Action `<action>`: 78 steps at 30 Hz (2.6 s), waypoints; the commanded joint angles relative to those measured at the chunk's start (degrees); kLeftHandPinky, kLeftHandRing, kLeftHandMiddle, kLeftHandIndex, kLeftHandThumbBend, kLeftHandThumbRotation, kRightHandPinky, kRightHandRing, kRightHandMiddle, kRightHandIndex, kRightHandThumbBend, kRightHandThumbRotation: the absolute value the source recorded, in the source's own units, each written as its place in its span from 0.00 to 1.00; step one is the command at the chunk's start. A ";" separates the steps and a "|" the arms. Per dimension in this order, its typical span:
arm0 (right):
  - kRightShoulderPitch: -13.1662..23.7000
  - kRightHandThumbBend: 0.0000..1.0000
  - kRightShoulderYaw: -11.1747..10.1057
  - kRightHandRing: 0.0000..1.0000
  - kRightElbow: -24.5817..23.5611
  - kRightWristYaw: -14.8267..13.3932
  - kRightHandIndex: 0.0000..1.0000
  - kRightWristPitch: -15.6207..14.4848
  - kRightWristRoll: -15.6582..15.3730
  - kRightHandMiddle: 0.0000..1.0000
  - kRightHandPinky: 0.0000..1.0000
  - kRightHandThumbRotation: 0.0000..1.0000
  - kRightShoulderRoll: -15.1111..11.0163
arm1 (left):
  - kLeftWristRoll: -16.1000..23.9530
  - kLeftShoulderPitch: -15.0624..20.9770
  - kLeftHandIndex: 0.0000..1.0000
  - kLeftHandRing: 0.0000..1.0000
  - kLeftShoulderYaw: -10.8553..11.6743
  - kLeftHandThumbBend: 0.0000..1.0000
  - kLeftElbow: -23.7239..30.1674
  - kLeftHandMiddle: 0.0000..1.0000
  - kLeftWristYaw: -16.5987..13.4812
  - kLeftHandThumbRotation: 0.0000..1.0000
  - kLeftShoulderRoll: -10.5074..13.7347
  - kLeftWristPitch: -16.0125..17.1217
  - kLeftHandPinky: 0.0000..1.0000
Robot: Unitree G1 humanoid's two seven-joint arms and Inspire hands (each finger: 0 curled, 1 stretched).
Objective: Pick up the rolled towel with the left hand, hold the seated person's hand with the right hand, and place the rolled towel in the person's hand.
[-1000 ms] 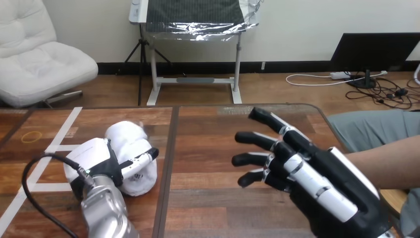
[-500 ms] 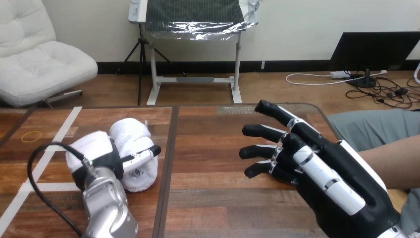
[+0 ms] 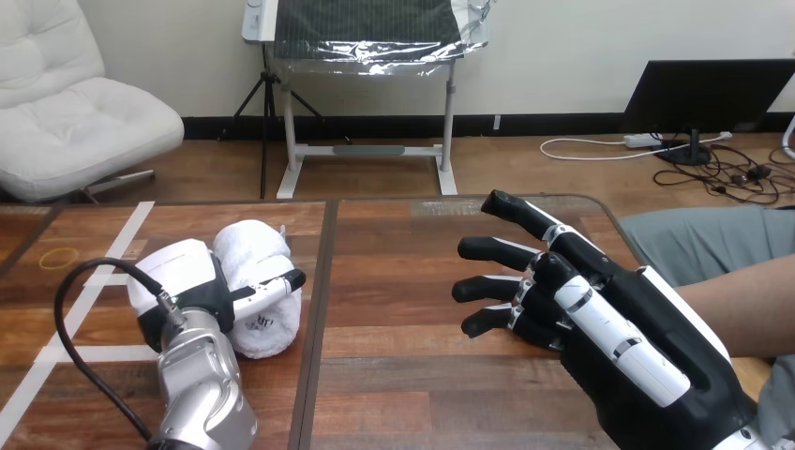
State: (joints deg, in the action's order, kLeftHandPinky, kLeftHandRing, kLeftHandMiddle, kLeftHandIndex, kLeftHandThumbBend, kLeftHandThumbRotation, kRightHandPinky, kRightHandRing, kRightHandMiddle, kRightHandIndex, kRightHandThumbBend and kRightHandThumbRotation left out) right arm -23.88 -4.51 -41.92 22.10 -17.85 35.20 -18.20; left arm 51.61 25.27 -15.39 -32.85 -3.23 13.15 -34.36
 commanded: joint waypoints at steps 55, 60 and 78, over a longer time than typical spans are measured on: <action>2.00 0.10 0.76 0.71 -1.75 -1.79 0.93 -1.76 -1.25 0.81 0.56 0.20 0.11 | -7.54 -2.45 0.48 0.20 -0.99 0.72 1.65 0.30 -11.20 0.00 2.50 7.06 0.13; 1.74 0.10 0.75 0.71 -1.61 -1.72 0.92 -1.65 -1.13 0.81 0.56 0.18 0.20 | -7.85 -2.34 0.49 0.20 -0.98 0.71 0.97 0.31 -11.15 0.00 2.87 7.70 0.13; 0.64 0.12 0.98 0.72 -1.78 -1.31 0.93 -2.09 -0.95 0.81 0.59 0.15 -0.12 | -8.73 -4.78 0.49 0.23 -0.73 0.71 4.12 0.34 -12.16 0.01 3.86 9.66 0.16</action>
State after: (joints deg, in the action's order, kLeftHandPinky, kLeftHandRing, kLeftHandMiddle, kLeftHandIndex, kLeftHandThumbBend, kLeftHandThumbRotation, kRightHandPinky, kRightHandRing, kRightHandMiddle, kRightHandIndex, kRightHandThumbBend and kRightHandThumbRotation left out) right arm -24.56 -3.15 -42.00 20.54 -20.30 33.40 -18.15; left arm 43.02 21.28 -15.58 -30.71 -15.80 15.85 -24.87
